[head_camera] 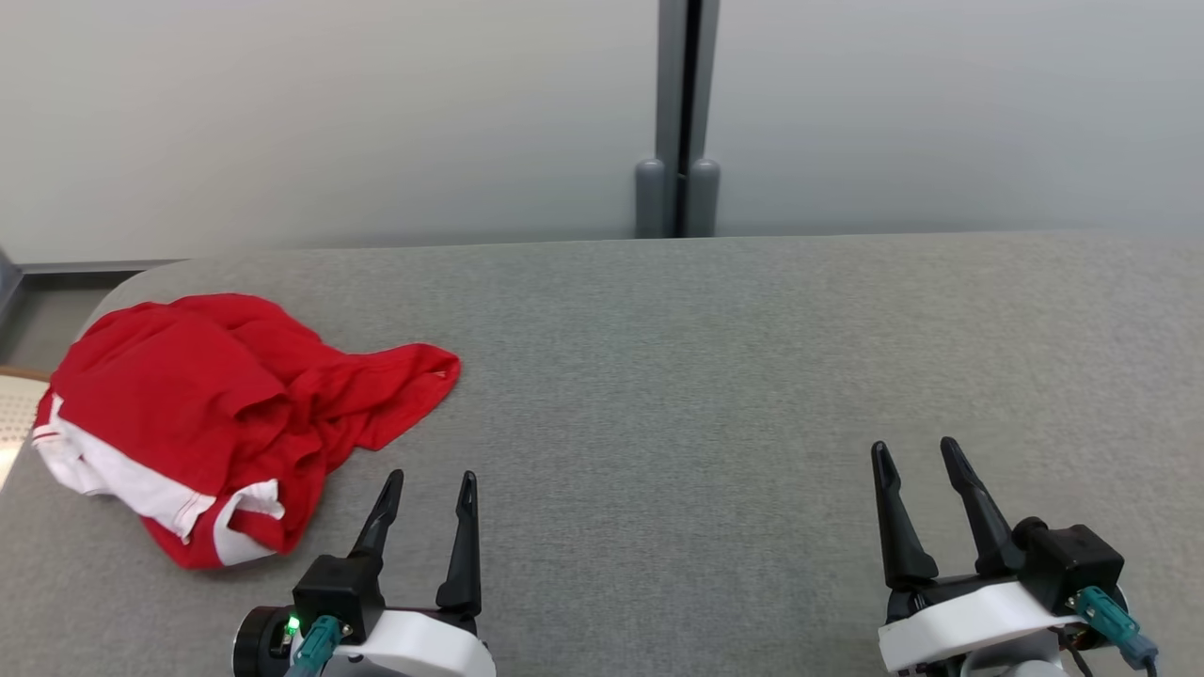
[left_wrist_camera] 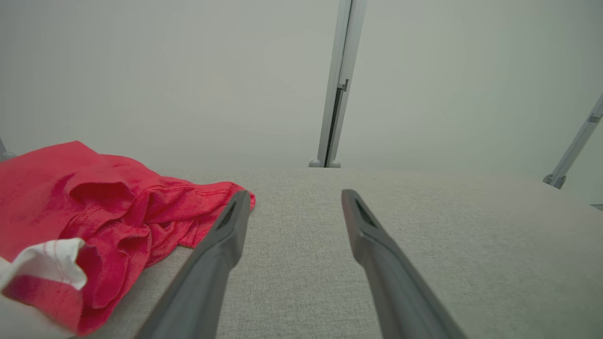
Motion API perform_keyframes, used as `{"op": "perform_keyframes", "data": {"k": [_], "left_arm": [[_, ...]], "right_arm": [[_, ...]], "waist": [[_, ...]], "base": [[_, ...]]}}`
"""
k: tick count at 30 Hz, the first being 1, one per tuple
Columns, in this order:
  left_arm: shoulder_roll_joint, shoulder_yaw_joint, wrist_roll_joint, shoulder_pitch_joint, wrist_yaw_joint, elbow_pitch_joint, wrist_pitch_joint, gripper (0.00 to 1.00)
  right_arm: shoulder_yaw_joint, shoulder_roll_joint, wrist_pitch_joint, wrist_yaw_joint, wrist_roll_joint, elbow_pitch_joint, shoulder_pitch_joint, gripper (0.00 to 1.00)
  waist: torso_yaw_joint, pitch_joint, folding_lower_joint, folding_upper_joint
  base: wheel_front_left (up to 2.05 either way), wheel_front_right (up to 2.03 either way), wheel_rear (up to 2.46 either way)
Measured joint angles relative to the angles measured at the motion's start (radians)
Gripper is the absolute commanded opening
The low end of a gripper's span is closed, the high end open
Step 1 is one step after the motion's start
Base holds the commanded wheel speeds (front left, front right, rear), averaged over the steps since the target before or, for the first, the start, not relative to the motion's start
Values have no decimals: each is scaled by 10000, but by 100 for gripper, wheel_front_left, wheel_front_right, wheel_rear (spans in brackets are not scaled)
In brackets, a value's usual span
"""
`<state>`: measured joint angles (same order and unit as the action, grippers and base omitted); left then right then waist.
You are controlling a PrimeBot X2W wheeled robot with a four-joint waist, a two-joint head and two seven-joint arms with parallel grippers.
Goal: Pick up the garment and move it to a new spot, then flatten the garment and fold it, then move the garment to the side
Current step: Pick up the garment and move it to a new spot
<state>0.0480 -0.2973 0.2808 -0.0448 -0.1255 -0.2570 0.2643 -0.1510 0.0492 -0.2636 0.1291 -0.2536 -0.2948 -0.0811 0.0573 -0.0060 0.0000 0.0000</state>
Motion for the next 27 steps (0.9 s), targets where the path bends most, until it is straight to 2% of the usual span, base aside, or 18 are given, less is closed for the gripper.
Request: {"op": "perform_keyframes", "data": {"k": [27], "left_arm": [[4, 853, 96, 368, -73, -222, 0, 100]], "right_arm": [[-1007, 0, -2, 0, -525, -393, 262, 100]], "waist": [[3357, -495, 0, 0]], "base": [[0, 0, 0]]}}
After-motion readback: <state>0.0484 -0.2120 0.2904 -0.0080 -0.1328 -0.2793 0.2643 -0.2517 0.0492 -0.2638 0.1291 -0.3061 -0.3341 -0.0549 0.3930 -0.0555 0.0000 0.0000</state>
